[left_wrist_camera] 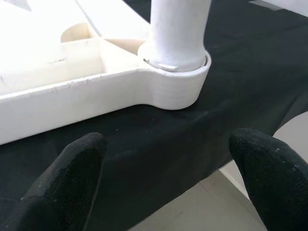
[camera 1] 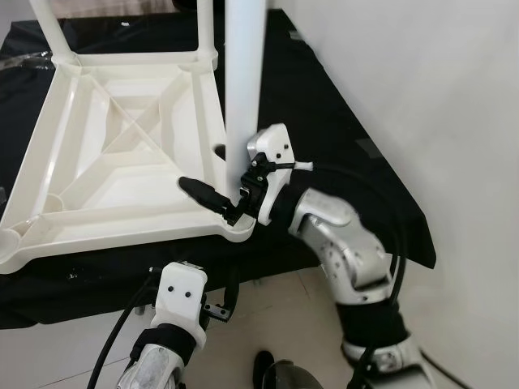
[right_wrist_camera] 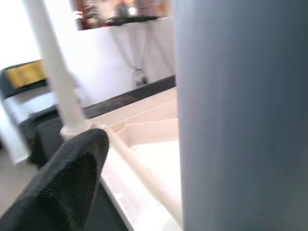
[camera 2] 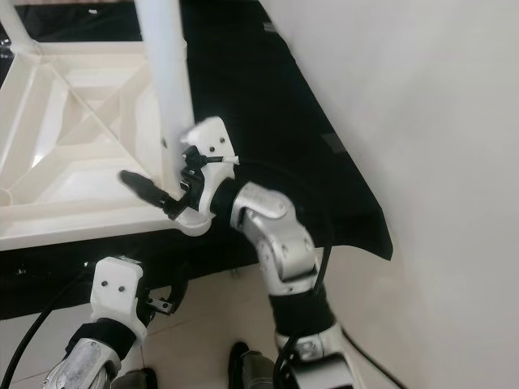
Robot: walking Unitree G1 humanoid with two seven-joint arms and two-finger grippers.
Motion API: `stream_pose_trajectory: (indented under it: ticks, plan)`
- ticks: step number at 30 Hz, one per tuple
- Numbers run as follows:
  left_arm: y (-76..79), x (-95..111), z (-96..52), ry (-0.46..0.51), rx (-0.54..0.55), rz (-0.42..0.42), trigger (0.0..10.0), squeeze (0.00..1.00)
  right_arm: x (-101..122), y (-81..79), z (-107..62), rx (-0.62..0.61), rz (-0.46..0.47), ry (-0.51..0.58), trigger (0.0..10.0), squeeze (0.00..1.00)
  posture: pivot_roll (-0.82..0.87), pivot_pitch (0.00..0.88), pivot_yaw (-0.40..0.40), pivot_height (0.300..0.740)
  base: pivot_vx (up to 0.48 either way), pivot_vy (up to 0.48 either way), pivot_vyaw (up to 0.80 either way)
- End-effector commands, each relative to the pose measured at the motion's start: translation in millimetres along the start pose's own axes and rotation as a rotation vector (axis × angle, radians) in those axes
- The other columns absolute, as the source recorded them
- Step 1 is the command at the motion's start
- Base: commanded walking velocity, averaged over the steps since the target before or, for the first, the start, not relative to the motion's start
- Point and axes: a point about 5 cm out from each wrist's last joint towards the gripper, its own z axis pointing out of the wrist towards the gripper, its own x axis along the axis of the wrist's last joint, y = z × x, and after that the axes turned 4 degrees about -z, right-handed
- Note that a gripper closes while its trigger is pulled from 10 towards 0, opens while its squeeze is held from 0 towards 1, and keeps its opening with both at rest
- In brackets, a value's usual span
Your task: Building children table
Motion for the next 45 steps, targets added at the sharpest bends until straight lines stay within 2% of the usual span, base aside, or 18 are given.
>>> stream_pose_trajectory:
  ticks: [1,2,4,8,10,17,18,19,21,27,34,37,40,41,42,43,44,45]
  plan:
    - [2.5,-5,-2.8,-0.019,-0.004,-0.016,10.0,0.00,-4,-6.2,2.7,0.097,0.010,0.008,10.0,0.54,0.09,0.238,-0.129,0.740,0.000,0.000,0.00]
    - [3.3,-4,-4.7,-0.021,-0.005,-0.017,10.0,0.00,-8,-1.2,0.5,0.160,-0.024,-0.018,10.0,0.00,0.10,0.248,-0.128,0.740,0.000,0.000,0.00]
    - [4.6,-4,-8.3,-0.026,-0.004,-0.018,10.0,0.00,-15,14.0,-1.7,0.211,-0.085,-0.074,10.0,0.00,0.13,0.262,-0.129,0.740,0.000,0.000,0.00]
    - [5.7,-3,-12.9,-0.032,-0.003,-0.021,10.0,0.00,-13,26.3,-2.4,0.227,-0.097,-0.080,10.0,0.00,0.14,0.276,-0.128,0.740,0.000,0.000,0.00]
    - [6.6,-2,-21.8,-0.042,0.002,-0.025,10.0,0.00,-1,40.9,-1.7,0.273,-0.083,-0.040,10.0,0.00,0.17,0.310,-0.123,0.740,0.000,0.000,0.00]
    - [8.6,0,-31.0,-0.054,0.003,-0.028,10.0,0.00,11,51.5,-2.5,0.345,-0.082,0.000,10.0,0.00,0.19,0.342,-0.122,0.740,0.000,0.000,0.00]
    - [9.4,0,-33.7,-0.059,0.003,-0.031,10.0,0.00,13,54.2,-3.8,0.395,-0.084,0.010,9.3,0.00,0.19,0.345,-0.122,0.740,0.000,0.000,0.00]
    - [9.4,0,-33.7,-0.059,0.003,-0.031,10.0,0.00,13,54.2,-3.8,0.395,-0.084,0.010,9.3,0.00,0.19,0.345,-0.122,0.740,0.000,0.000,0.00]
    - [10.8,1,-38.3,-0.069,0.003,-0.035,10.0,0.00,16,56.2,-8.1,0.493,-0.076,0.025,0.0,0.00,0.20,0.360,-0.120,0.740,0.000,0.000,0.00]
    - [12.6,2,-43.1,-0.080,-0.002,-0.040,10.0,0.00,18,59.3,-11.6,0.590,-0.074,0.016,0.0,0.00,0.19,0.367,-0.117,0.740,0.000,0.000,0.00]
    - [13.0,2,-43.3,-0.083,-0.005,-0.044,10.0,0.00,19,61.7,-12.9,0.595,-0.076,0.021,0.0,0.00,0.19,0.360,-0.114,0.740,0.000,0.000,0.00]
    - [12.8,1,-41.5,-0.083,-0.004,-0.045,10.0,0.00,15,65.7,-12.5,0.520,-0.114,-0.002,0.0,0.00,0.18,0.346,-0.119,0.740,0.000,0.000,0.00]
    - [12.7,1,-38.9,-0.080,-0.002,-0.046,10.0,0.00,-5,63.1,-14.6,0.263,-0.131,-0.079,0.0,0.00,0.16,0.331,-0.134,0.740,0.000,0.000,0.00]
    - [12.7,1,-38.9,-0.080,-0.002,-0.046,10.0,0.00,-5,63.1,-14.6,0.263,-0.131,-0.079,0.0,0.00,0.16,0.331,-0.134,0.740,0.000,0.000,0.00]
    - [11.9,0,-37.3,-0.077,0.000,-0.045,10.0,0.00,-27,51.0,-17.0,-0.010,-0.087,-0.179,0.0,0.00,0.16,0.327,-0.130,0.740,0.000,0.000,0.00]
    - [11.9,0,-37.3,-0.077,0.000,-0.045,10.0,0.00,-27,51.0,-17.0,-0.010,-0.087,-0.179,0.0,0.00,0.16,0.327,-0.130,0.740,0.000,0.000,0.00]
    - [11.4,0,-36.9,-0.077,0.001,-0.043,10.0,0.00,-37,46.0,-19.8,-0.143,-0.070,-0.232,0.0,0.00,0.16,0.327,-0.130,0.740,0.000,0.000,0.00]
    - [9.4,0,-35.1,-0.076,0.002,-0.040,10.0,0.00,-55,20.2,-26.5,-0.246,-0.035,-0.308,0.0,0.00,0.13,0.318,-0.115,0.740,0.000,0.000,0.00]
